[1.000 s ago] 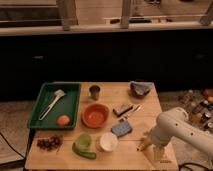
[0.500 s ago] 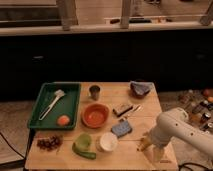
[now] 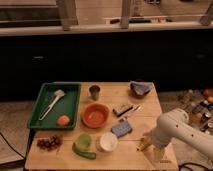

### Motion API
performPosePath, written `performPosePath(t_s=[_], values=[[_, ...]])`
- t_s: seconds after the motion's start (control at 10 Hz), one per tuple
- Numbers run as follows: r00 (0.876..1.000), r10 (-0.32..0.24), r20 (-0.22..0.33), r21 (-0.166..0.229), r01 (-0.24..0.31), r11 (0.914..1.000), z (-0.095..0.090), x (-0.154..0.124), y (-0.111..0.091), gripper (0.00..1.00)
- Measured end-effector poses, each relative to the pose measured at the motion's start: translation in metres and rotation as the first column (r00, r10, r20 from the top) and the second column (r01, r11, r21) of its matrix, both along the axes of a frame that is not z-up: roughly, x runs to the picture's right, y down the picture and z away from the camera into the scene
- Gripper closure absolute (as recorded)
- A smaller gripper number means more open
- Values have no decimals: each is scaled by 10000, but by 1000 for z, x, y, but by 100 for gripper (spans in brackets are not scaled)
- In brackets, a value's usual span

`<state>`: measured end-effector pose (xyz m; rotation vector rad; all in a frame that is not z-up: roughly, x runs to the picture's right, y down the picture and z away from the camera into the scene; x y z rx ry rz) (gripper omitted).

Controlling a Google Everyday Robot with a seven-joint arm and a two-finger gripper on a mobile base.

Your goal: Place banana in red bowl

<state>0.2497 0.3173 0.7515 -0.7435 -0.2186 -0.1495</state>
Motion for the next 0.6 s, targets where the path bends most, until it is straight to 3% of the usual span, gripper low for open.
performPosePath(t_s=[0.3, 0.6], values=[[9987, -141, 480, 217, 131, 9997, 15, 6, 4, 21], [9982, -144, 580, 311, 126, 9994, 24, 14, 4, 47]])
